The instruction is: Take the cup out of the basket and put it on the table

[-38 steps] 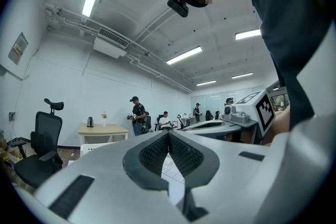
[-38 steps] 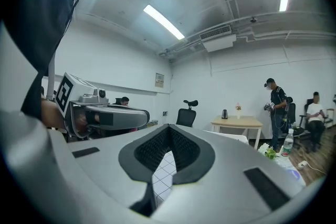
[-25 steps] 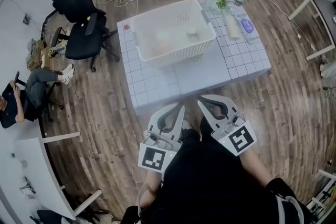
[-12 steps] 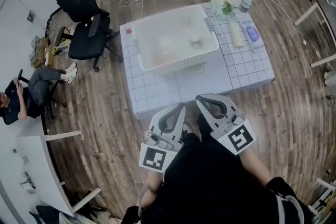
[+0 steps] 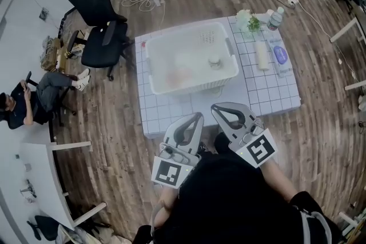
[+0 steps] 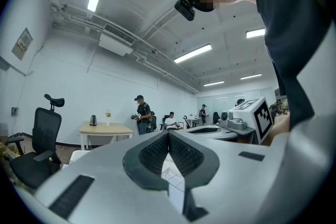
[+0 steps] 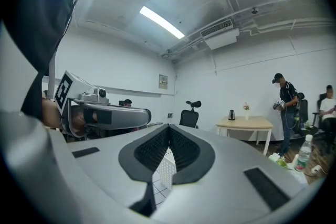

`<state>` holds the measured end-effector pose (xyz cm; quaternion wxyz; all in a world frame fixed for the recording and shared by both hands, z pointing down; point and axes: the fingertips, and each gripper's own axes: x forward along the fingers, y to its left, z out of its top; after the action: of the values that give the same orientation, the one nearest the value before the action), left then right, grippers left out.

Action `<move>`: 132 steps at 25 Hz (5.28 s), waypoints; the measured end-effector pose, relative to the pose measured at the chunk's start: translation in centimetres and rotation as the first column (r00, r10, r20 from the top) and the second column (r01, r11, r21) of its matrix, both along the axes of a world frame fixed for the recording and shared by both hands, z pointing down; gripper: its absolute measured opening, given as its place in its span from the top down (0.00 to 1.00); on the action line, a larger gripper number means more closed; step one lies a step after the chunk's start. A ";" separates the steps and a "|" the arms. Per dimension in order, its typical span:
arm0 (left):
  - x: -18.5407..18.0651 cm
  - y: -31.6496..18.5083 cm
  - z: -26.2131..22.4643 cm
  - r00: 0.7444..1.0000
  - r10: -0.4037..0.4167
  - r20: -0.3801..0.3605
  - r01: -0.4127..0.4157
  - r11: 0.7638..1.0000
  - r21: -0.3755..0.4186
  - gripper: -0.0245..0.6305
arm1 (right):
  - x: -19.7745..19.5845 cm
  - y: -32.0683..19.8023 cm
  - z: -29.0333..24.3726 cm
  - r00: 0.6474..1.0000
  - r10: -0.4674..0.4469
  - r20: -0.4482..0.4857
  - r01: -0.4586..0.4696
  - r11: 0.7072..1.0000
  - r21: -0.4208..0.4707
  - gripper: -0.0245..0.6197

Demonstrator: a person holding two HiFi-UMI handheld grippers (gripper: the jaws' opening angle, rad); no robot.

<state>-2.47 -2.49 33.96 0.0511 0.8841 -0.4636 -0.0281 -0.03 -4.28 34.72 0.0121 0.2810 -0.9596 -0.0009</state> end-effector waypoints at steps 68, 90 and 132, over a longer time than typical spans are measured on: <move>-5.8 -12.5 6.2 0.992 0.097 0.074 -0.090 0.991 -0.096 0.95 | -9.3 -17.7 11.9 0.915 -0.188 -0.356 0.120 0.972 -0.203 0.78; -5.3 -12.5 7.7 0.989 0.124 0.086 -0.111 0.984 -0.139 0.95 | -11.1 -21.1 24.1 0.727 -0.478 -0.492 0.201 0.834 -0.514 0.75; -6.0 -13.7 8.7 0.987 0.139 0.081 -0.124 0.979 -0.161 0.95 | -15.2 -17.5 31.0 0.604 -0.633 -0.485 0.239 0.724 -0.647 0.91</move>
<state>-8.51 -16.23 42.67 0.1005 0.9065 -0.4067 0.0523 -15.24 -21.79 65.73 0.4356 -0.0086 -0.8871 0.1524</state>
